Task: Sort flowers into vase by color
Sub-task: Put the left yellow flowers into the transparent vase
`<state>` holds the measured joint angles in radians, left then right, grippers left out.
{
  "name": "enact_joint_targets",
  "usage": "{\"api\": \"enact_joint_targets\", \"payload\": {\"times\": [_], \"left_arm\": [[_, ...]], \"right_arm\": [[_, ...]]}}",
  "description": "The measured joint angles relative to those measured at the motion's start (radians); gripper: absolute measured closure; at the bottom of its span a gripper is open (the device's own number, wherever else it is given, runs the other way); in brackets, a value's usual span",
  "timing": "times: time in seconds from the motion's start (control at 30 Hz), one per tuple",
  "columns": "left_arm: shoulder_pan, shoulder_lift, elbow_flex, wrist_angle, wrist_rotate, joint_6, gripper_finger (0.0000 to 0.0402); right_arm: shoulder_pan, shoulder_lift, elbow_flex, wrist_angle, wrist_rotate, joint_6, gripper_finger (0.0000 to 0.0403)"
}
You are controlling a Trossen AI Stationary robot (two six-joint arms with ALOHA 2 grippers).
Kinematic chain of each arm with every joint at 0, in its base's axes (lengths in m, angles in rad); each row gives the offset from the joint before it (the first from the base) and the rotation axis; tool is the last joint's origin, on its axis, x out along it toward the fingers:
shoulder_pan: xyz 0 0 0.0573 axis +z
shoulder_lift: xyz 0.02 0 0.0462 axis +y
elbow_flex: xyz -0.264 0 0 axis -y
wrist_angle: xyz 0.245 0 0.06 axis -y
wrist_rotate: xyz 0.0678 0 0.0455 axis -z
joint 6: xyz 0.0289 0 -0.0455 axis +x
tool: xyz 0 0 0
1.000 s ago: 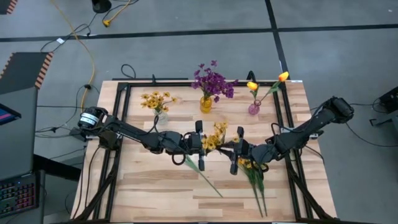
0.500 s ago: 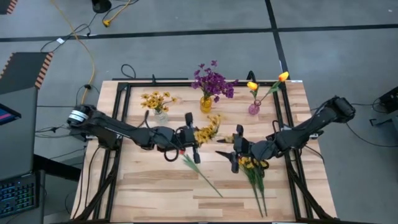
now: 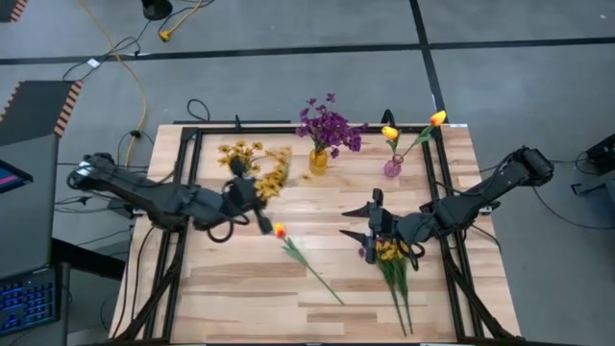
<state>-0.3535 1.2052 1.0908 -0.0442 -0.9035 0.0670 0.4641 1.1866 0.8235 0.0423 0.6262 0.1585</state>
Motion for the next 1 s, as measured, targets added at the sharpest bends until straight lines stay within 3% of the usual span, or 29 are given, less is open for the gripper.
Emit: {"api": "enact_joint_targets", "payload": {"times": [0.2, 0.4, 0.53, 1.0], "left_arm": [[-0.151, -0.067, -0.097, -0.105, -0.353, -0.143, 0.0401], [-0.255, -0.122, -0.253, -0.111, -0.601, -0.273, 0.0401], [-0.269, -0.147, -0.327, -0.109, -0.662, -0.31, 0.0401], [-0.223, -0.159, -0.414, -0.123, -0.668, -0.321, 0.0401]], "right_arm": [[-0.002, 0.0, 0.0, -0.021, 0.001, -0.002, 0.0168], [-0.002, 0.0, 0.0, -0.021, 0.001, -0.002, 0.0168], [-0.002, 0.0, 0.0, -0.023, 0.002, -0.002, 0.0168], [-0.002, 0.0, 0.0, -0.023, 0.004, -0.001, 0.0168]]}}
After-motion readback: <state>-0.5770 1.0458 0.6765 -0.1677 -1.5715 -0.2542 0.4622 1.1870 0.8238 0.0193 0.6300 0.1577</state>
